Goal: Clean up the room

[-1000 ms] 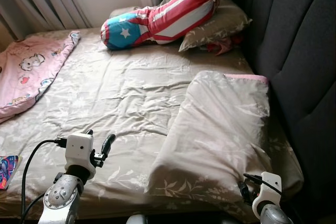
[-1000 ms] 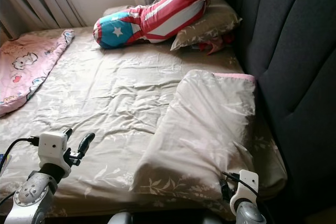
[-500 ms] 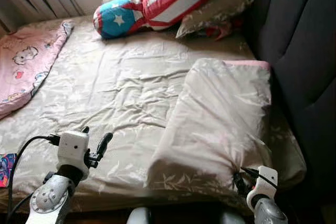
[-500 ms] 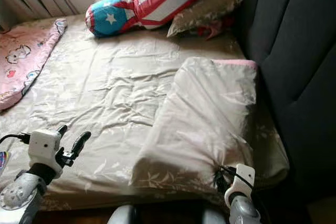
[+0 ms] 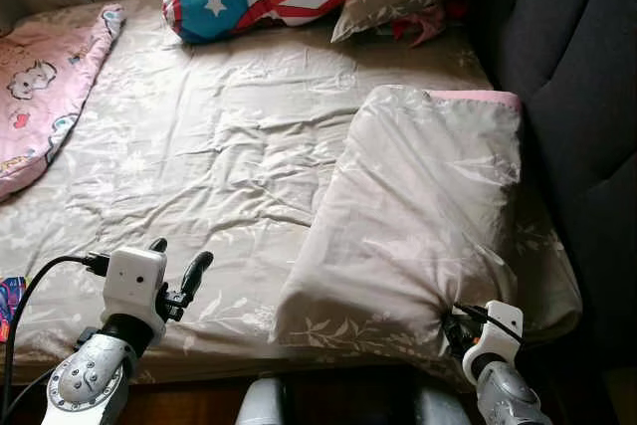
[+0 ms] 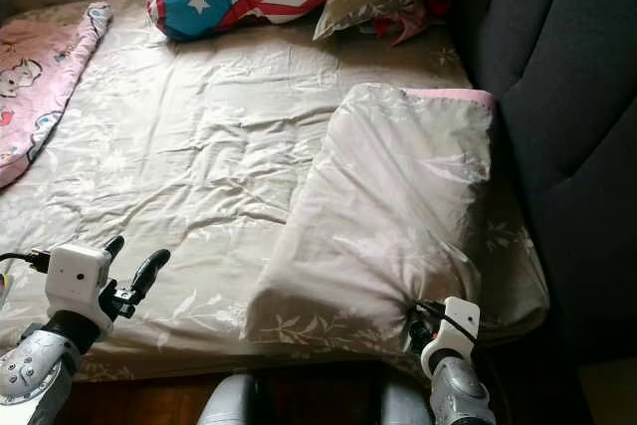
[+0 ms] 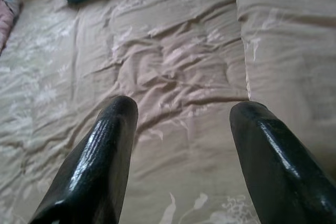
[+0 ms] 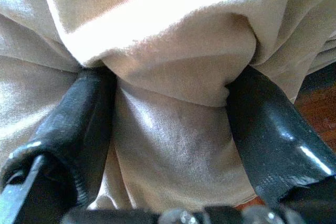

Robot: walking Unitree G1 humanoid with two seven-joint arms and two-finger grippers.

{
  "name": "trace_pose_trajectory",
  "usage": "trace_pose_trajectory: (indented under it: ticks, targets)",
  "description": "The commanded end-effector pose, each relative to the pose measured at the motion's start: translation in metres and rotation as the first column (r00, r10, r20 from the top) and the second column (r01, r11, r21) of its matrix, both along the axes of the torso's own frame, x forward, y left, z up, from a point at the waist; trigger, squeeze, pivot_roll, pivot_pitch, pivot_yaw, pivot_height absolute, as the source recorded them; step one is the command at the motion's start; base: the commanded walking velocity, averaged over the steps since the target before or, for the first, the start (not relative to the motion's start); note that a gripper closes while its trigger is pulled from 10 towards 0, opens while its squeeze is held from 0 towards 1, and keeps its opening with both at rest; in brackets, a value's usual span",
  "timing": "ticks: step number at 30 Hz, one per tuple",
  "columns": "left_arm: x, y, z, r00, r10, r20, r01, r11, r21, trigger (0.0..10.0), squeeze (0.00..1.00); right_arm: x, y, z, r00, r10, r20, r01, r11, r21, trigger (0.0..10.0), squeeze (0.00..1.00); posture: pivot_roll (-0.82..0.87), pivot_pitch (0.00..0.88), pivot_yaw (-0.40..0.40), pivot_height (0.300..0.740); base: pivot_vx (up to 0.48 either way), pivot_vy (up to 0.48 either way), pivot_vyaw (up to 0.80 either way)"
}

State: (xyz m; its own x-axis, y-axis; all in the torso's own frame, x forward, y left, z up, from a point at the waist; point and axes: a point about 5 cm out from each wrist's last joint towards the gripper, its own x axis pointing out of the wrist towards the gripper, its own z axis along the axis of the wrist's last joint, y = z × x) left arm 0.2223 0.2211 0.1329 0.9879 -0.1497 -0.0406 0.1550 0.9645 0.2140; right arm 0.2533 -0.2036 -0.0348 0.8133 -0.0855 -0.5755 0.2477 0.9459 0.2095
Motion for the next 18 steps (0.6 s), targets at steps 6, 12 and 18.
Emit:
trace_pose_trajectory:
  ticks: [6,12,18]
  targets:
    - [-0.0074,0.0034,0.0006,0.999,0.032,-0.018,-0.032,0.999,-0.004,10.0,0.00,-0.0163,0.0205,-0.0162,0.995,0.065,-0.080,-0.062,0.997,0.035,0.0,0.00,0.21,0.313,0.125,0.666,0.000,0.000,0.00]
    - [-0.0106,0.0024,-0.0003,0.999,0.039,-0.025,-0.039,0.999,-0.007,10.0,0.00,-0.0173,0.0222,-0.0169,0.994,0.072,-0.078,-0.069,0.997,0.042,0.0,0.00,0.20,0.310,0.123,0.666,0.000,0.000,0.00]
    - [-0.0069,-0.0011,-0.0007,0.999,0.028,-0.026,-0.029,1.000,-0.011,10.0,0.00,-0.0154,0.0224,-0.0155,0.996,0.061,-0.068,-0.058,0.997,0.046,0.0,0.00,0.20,0.298,0.127,0.666,0.000,0.000,0.00]
